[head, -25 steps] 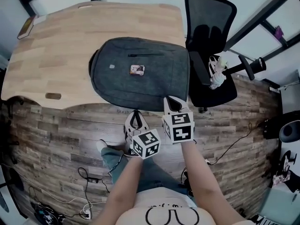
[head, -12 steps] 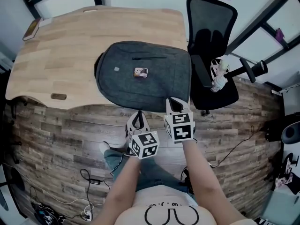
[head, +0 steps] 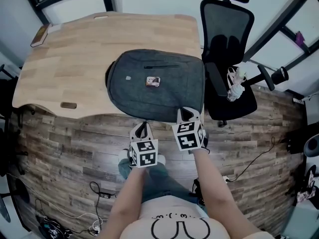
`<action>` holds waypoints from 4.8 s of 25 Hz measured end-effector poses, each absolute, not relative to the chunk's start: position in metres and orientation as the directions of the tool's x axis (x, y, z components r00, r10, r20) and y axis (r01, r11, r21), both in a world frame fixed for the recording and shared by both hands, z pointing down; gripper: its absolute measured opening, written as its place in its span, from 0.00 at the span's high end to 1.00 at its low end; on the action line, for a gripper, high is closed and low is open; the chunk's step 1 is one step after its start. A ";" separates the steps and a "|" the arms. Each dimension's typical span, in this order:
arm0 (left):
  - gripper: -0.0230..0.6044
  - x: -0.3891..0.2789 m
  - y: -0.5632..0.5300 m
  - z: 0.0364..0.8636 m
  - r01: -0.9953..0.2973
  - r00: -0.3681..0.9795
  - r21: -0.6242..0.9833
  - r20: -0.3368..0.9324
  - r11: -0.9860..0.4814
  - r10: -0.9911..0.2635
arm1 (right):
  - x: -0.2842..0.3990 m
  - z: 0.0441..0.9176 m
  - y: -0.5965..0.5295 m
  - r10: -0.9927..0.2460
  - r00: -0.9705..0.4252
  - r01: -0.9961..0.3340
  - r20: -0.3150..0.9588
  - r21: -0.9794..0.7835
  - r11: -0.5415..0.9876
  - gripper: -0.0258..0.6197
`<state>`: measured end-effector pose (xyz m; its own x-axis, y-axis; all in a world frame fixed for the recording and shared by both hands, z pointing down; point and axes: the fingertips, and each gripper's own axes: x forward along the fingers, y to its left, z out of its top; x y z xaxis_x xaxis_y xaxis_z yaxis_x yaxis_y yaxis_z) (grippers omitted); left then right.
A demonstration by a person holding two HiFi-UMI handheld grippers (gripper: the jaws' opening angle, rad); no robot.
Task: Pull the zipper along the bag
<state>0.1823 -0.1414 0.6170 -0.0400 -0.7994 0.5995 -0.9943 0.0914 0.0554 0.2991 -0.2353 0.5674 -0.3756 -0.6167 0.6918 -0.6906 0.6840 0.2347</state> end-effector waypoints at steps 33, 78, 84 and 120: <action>0.91 -0.018 -0.202 0.624 -0.969 0.157 -0.049 0.634 -0.243 -0.757 | 0.298 0.576 -0.243 -0.595 -0.265 -0.706 0.758 0.268 0.656 0.88; 0.93 0.036 -0.208 0.617 -0.839 0.501 0.218 0.667 -0.498 -0.552 | 0.125 0.541 -0.345 -0.398 -0.538 -0.401 0.743 0.189 0.896 0.56; 0.93 0.037 -0.209 0.614 -0.815 0.525 0.210 0.664 -0.541 -0.533 | 0.073 0.568 -0.250 -0.141 -0.572 -0.069 0.808 0.124 0.990 0.57; 0.93 -0.072 -0.254 0.614 -0.738 0.364 -0.040 0.817 -0.673 -0.447 | 0.127 0.599 -0.218 -0.104 -0.420 0.127 0.901 0.172 0.977 0.77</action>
<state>-0.0722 -0.2536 0.6139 0.3636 -0.4473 0.8172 -0.7383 -0.6733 -0.0401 0.1274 -0.2181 0.5986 -0.4204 -0.1039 0.9014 0.1269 0.9769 0.1717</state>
